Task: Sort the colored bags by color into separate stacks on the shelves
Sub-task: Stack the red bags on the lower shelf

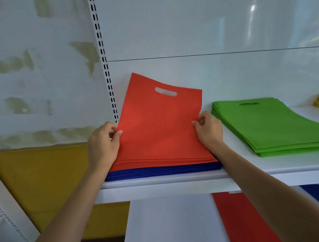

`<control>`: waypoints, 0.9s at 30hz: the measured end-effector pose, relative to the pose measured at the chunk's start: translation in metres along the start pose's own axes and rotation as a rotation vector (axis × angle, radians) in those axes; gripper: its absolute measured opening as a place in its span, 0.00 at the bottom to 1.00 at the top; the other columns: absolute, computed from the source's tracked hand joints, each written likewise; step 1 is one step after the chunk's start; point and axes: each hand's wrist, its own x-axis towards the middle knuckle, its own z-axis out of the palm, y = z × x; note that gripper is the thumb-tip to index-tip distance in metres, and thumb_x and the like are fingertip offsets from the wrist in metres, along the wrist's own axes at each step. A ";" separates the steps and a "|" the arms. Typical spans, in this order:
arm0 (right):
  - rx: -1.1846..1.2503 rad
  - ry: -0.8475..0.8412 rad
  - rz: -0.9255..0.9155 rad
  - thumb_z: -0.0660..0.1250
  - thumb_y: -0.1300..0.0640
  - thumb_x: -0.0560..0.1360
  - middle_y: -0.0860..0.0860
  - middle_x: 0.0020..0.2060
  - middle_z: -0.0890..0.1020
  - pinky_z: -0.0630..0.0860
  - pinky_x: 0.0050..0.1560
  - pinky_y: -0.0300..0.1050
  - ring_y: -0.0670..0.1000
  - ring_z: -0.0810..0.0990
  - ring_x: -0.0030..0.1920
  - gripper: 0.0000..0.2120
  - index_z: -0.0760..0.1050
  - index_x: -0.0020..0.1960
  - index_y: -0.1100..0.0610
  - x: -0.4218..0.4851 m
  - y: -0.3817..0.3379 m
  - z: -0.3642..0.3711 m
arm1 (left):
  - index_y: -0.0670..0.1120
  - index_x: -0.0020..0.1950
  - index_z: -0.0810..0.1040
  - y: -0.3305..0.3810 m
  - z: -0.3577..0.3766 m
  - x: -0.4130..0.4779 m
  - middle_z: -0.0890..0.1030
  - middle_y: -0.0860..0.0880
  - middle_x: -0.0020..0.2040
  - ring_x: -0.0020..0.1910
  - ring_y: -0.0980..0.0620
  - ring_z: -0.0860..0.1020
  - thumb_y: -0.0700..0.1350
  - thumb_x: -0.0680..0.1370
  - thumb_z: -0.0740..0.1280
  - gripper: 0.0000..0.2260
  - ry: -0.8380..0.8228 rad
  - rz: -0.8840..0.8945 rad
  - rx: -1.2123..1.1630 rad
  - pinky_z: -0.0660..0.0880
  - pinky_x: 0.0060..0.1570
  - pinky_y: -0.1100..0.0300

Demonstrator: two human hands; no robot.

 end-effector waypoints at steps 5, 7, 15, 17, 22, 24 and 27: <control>0.177 0.154 -0.219 0.65 0.63 0.75 0.59 0.44 0.79 0.72 0.45 0.52 0.58 0.77 0.43 0.07 0.72 0.52 0.65 0.000 -0.014 -0.018 | 0.40 0.53 0.79 0.017 -0.020 0.001 0.81 0.43 0.42 0.37 0.47 0.79 0.37 0.74 0.69 0.08 0.093 0.233 0.008 0.72 0.39 0.59; 0.239 0.185 -0.250 0.65 0.64 0.75 0.55 0.41 0.76 0.71 0.45 0.49 0.53 0.74 0.40 0.13 0.70 0.58 0.65 0.001 -0.017 -0.038 | 0.40 0.51 0.80 0.029 -0.027 -0.001 0.81 0.44 0.43 0.37 0.48 0.78 0.36 0.75 0.68 0.06 0.114 0.263 -0.008 0.71 0.39 0.60; 0.021 0.270 -0.392 0.65 0.68 0.72 0.60 0.49 0.79 0.70 0.48 0.41 0.59 0.78 0.46 0.12 0.77 0.54 0.64 -0.015 0.052 -0.157 | 0.41 0.55 0.80 0.119 0.015 -0.051 0.79 0.43 0.49 0.48 0.43 0.78 0.33 0.76 0.62 0.12 -0.007 0.251 -0.105 0.71 0.48 0.57; -0.041 0.298 -0.339 0.64 0.68 0.72 0.60 0.51 0.78 0.70 0.50 0.43 0.59 0.77 0.47 0.13 0.76 0.56 0.65 -0.025 0.082 -0.198 | 0.41 0.54 0.80 0.154 0.034 -0.070 0.80 0.43 0.48 0.48 0.44 0.78 0.34 0.75 0.62 0.11 -0.046 0.296 -0.139 0.70 0.48 0.60; -0.194 0.260 -0.149 0.61 0.65 0.76 0.59 0.57 0.75 0.67 0.52 0.41 0.58 0.76 0.52 0.15 0.73 0.62 0.64 -0.070 0.166 -0.297 | 0.42 0.53 0.81 0.251 0.082 -0.136 0.80 0.43 0.47 0.47 0.43 0.79 0.39 0.74 0.58 0.14 -0.189 0.350 -0.271 0.68 0.47 0.59; -0.259 0.256 -0.073 0.59 0.65 0.77 0.59 0.58 0.75 0.68 0.53 0.43 0.58 0.75 0.55 0.15 0.73 0.62 0.63 -0.095 0.201 -0.327 | 0.42 0.54 0.80 0.286 0.103 -0.172 0.80 0.44 0.48 0.48 0.44 0.79 0.44 0.74 0.54 0.18 -0.269 0.371 -0.318 0.71 0.49 0.56; -0.353 0.239 0.055 0.59 0.65 0.76 0.59 0.58 0.76 0.68 0.54 0.45 0.59 0.75 0.55 0.15 0.73 0.61 0.63 -0.135 0.257 -0.369 | 0.42 0.56 0.79 0.331 0.132 -0.233 0.79 0.44 0.50 0.49 0.44 0.79 0.44 0.74 0.54 0.18 -0.397 0.384 -0.387 0.75 0.46 0.54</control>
